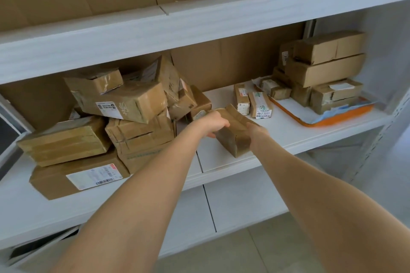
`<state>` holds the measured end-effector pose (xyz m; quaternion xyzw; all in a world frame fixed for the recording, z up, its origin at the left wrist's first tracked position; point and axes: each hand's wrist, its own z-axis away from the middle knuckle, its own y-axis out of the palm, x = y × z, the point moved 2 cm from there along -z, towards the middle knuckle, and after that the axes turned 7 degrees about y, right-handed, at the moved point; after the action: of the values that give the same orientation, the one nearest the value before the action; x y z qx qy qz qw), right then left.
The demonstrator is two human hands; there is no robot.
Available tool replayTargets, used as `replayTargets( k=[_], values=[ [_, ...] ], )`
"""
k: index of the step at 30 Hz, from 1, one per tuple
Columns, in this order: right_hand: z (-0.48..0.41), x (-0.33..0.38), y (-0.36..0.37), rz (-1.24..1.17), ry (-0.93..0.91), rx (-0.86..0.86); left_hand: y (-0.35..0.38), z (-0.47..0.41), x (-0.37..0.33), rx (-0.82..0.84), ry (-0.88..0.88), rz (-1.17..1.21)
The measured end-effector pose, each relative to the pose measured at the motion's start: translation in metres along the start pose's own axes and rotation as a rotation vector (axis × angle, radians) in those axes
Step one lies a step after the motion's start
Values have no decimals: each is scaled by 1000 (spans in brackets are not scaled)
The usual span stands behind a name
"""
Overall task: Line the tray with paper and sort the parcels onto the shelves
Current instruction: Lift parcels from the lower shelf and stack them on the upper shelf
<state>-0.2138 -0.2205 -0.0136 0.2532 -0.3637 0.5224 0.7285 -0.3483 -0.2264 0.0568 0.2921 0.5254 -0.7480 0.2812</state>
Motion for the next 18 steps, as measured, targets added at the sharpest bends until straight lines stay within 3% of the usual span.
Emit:
replayTargets(
  k=[4, 7, 11, 14, 18],
  values=[
    [23, 27, 0, 215, -146, -270, -19, 9, -18, -135, 174, 19],
    [46, 56, 27, 219, -321, -206, -43, 30, -38, -361, 405, 12],
    [82, 84, 69, 319, -479, -69, -82, 70, -49, -718, 583, -346],
    [111, 95, 102, 429, -548, 72, -119, 91, -35, -941, 475, -577],
    [136, 101, 143, 553, -552, 259, -173, 105, 7, -1050, 128, -639]
  ],
)
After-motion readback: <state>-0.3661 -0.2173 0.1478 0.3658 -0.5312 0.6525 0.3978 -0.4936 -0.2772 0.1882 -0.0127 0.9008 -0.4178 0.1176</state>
